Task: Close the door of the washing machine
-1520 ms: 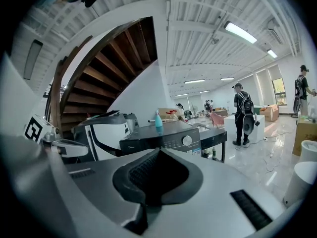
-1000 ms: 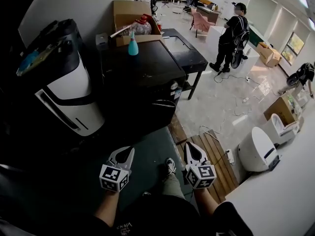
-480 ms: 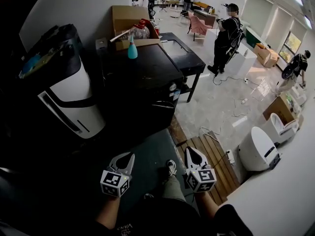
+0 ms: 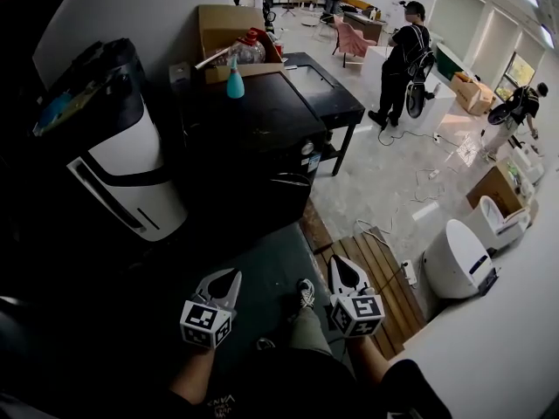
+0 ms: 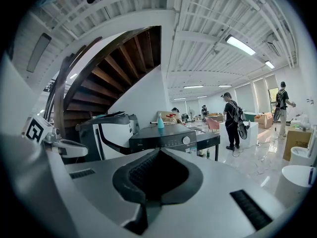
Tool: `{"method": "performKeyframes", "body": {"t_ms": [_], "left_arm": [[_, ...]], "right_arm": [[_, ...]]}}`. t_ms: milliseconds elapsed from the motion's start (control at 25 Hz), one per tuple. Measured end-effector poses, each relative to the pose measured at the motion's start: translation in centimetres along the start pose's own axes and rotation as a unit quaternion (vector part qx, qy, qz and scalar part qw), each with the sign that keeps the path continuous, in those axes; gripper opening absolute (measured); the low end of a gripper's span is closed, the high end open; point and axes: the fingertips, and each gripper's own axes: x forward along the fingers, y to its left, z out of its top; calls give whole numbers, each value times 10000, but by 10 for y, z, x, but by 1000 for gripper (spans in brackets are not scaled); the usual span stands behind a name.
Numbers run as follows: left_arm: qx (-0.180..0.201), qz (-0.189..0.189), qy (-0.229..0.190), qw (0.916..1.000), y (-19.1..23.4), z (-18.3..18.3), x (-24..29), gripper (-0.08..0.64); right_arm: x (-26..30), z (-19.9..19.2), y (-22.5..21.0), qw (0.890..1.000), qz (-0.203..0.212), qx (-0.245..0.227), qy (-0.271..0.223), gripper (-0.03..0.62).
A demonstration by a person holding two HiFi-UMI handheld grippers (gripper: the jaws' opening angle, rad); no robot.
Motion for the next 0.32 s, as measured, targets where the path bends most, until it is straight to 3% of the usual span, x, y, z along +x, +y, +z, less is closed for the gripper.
{"method": "performKeyframes", "body": {"t_ms": [320], "left_arm": [[-31, -12, -49, 10000, 0, 0, -1, 11]], "right_arm": [[0, 0, 2, 10000, -18, 32, -41, -2]]}}
